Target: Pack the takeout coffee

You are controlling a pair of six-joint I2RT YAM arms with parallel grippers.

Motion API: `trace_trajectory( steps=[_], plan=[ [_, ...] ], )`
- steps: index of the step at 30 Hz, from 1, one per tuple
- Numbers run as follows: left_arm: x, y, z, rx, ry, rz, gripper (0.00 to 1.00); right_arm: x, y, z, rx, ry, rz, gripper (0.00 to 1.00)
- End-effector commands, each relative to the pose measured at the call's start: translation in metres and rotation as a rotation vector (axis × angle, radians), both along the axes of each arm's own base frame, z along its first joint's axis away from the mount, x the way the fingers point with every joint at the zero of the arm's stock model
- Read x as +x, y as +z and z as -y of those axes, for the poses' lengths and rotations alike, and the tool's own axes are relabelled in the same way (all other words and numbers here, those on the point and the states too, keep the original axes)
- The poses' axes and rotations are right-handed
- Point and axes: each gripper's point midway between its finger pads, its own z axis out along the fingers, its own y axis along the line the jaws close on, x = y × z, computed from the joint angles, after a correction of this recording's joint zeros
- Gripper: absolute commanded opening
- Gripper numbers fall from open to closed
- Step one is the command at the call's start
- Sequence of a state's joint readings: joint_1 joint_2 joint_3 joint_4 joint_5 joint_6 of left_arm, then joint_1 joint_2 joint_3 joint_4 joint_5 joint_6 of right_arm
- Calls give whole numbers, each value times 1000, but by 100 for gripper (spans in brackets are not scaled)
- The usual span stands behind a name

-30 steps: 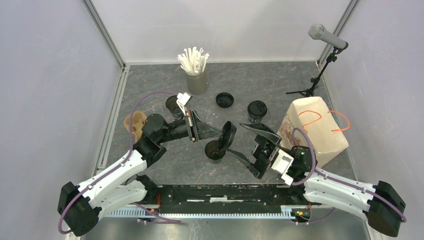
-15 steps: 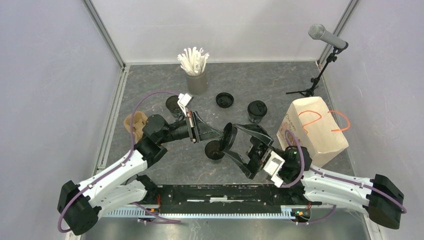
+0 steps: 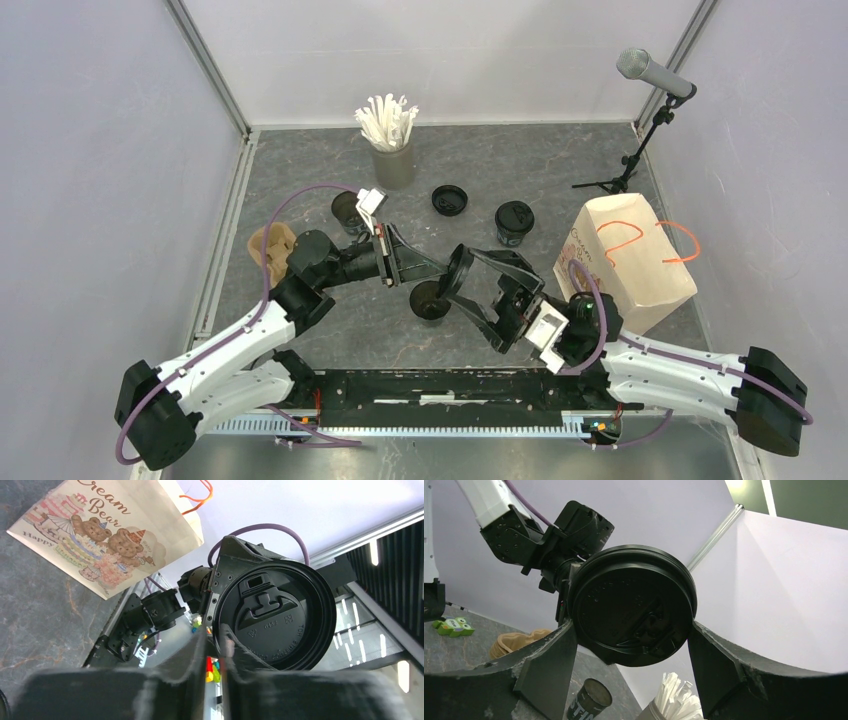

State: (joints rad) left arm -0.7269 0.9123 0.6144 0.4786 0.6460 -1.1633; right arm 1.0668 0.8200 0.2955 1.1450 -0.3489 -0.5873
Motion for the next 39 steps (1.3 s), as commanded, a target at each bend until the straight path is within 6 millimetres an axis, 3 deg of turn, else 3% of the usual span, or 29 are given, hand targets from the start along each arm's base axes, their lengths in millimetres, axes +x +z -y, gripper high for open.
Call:
trace_trajectory(
  steps=[1, 2, 4, 8, 9, 14, 19, 22, 28, 31, 35, 39],
  plan=[
    [6, 0, -3, 8, 55, 2, 38, 5, 16, 13, 91, -25, -54, 81],
    [11, -5, -5, 40, 97, 9, 52, 8, 13, 14, 92, -31, -88, 81],
    [24, -14, -14, 110, 203, 46, 71, 16, 4, 16, 73, -53, -164, 81],
    [55, -27, -52, 277, 481, 185, 97, 40, -29, 15, -17, -134, -399, 80],
    [62, -33, -65, 336, 553, 202, 100, 46, -35, 14, -31, -149, -471, 80],
    [84, -50, -115, 551, 783, 245, 100, 67, -86, 8, -221, -270, -829, 78],
    [83, -87, -125, 719, 743, 166, 100, 71, -140, 3, -451, -396, -1107, 77],
    [80, -106, -127, 708, 714, 80, 98, 63, -159, -4, -568, -399, -1199, 74],
    [72, -128, -133, 578, 661, -65, 88, 56, -173, -13, -700, -419, -1316, 73],
    [70, -140, -127, 515, 597, -119, 86, 55, -181, -17, -765, -432, -1345, 73],
    [62, -141, -111, 420, 493, -104, 84, 56, -189, -20, -834, -467, -1374, 73],
    [61, -146, -107, 410, 466, -101, 83, 58, -191, -28, -862, -475, -1389, 73]
  ],
)
